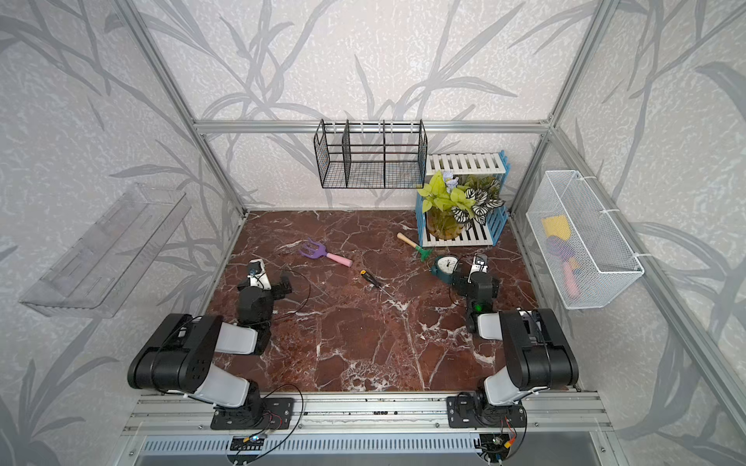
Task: Remove the battery from the alarm
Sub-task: Move the alarm to the center of the board.
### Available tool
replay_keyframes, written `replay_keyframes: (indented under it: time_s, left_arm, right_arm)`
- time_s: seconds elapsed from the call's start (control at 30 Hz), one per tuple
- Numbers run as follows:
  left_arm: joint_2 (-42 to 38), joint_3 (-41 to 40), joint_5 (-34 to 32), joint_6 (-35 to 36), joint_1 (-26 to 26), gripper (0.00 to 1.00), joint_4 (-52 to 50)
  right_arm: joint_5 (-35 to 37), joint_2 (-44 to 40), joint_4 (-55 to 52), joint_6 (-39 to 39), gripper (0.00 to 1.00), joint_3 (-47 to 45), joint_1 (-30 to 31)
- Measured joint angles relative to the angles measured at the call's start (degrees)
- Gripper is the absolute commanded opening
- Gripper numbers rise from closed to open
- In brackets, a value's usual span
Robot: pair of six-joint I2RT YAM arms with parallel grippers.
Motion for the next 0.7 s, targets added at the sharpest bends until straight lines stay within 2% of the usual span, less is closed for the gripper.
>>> replay_keyframes:
  time_s: [0.53, 0.6, 0.7]
  left_arm:
    - [-1.1, 0.0, -0.3, 0.0, 0.0, 1.00, -0.9]
    - [-5.9, 0.4, -0.7, -0.1, -0.1, 1.00, -6.2]
    - [-17.0, 4.3, -1.1, -1.8, -0.1, 1.00, -18.4]
  right_arm:
    - [0.0, -0.8, -0.7, -0.5, 0.99, 0.0, 0.5]
    - [-0.4, -6.0, -7.3, -1.3, 0.99, 0.3, 1.5]
    - [-3.3, -19.5, -19.6, -0.6, 0.99, 3.1, 2.9]
